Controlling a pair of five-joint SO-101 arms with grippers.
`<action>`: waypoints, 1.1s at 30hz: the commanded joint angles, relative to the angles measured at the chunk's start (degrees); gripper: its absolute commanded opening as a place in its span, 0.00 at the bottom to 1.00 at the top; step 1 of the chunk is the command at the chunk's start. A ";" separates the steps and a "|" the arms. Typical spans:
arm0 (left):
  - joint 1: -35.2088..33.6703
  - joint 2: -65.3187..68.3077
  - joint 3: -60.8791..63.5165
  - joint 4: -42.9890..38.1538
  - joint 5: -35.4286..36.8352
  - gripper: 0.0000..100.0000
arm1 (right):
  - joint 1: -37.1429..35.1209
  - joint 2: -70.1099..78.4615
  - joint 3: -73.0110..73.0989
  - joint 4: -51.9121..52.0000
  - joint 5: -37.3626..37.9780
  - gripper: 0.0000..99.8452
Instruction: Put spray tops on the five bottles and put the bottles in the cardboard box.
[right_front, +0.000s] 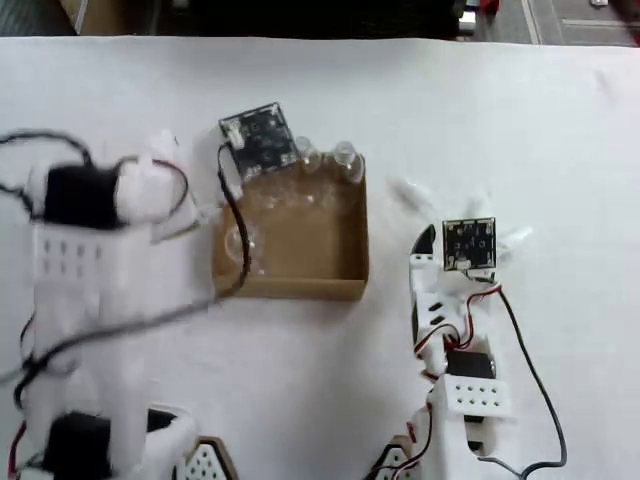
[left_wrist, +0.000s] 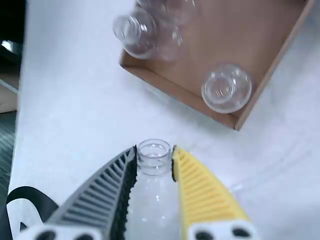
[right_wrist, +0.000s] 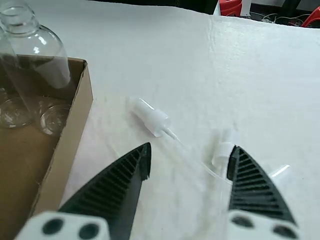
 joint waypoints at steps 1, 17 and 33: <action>9.19 -15.25 -2.29 -1.05 17.14 0.02 | -0.04 -0.31 -0.26 -1.27 0.70 0.23; 29.58 -33.27 30.68 -35.60 48.62 0.02 | -0.04 -0.31 -0.26 -1.27 0.70 0.23; 29.14 -36.35 69.19 -90.64 43.69 0.02 | 0.04 -0.31 -0.26 -1.36 0.70 0.23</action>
